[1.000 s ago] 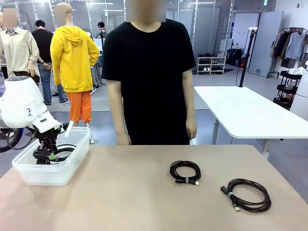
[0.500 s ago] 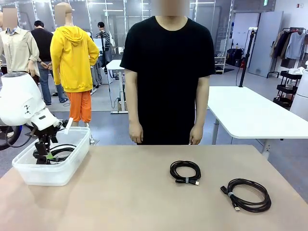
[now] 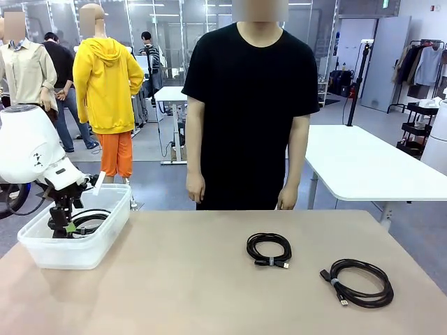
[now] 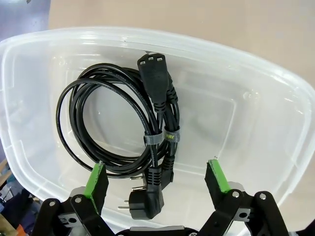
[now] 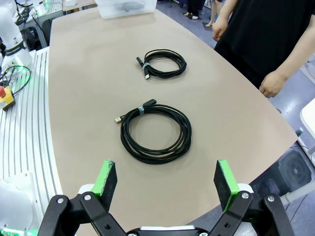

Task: Organize and store the cables.
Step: Place the Power Cable into the Organizing box, then place the USB Extension Cable into the Organizing box.

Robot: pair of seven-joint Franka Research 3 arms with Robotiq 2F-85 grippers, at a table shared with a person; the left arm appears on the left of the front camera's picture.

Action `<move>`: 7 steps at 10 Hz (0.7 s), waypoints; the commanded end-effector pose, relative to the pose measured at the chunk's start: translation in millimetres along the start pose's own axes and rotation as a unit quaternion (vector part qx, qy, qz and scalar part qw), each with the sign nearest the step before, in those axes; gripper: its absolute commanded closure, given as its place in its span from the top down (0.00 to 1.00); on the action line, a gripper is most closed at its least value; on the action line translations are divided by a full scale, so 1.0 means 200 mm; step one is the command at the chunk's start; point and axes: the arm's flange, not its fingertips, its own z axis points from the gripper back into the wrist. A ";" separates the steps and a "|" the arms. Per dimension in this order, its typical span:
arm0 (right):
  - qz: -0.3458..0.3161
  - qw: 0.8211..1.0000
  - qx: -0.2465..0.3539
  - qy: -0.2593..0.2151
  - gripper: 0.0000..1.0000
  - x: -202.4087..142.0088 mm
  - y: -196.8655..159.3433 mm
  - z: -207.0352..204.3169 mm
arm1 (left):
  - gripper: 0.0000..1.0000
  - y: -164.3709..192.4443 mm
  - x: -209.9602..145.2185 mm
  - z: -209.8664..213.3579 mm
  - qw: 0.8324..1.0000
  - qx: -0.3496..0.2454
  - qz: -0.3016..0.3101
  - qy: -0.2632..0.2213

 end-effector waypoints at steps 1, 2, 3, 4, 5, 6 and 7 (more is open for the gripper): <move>0.000 1.000 -0.001 0.004 1.00 0.01 0.02 0.00 | 1.00 0.02 0.00 0.00 1.000 0.002 -0.003 -0.001; 0.000 1.000 -0.001 0.004 1.00 0.01 0.02 0.00 | 1.00 0.02 0.00 0.00 1.000 0.002 -0.003 -0.001; 0.000 1.000 -0.001 0.004 1.00 0.01 0.02 0.00 | 1.00 0.02 0.00 0.00 1.000 0.002 -0.003 -0.001; 0.000 1.000 -0.001 0.004 1.00 0.01 0.02 0.00 | 1.00 0.02 0.00 0.00 1.000 0.002 -0.003 -0.001; 0.000 1.000 -0.001 0.004 1.00 0.01 0.02 0.00 | 1.00 0.02 0.00 0.00 1.000 0.002 -0.003 -0.001; 0.000 1.000 -0.001 0.004 1.00 0.01 0.02 0.00 | 1.00 0.02 0.00 0.00 1.000 0.002 -0.003 -0.001; 0.000 1.000 -0.001 0.004 1.00 0.01 0.02 0.00 | 1.00 0.02 0.00 0.00 1.000 0.002 -0.003 -0.001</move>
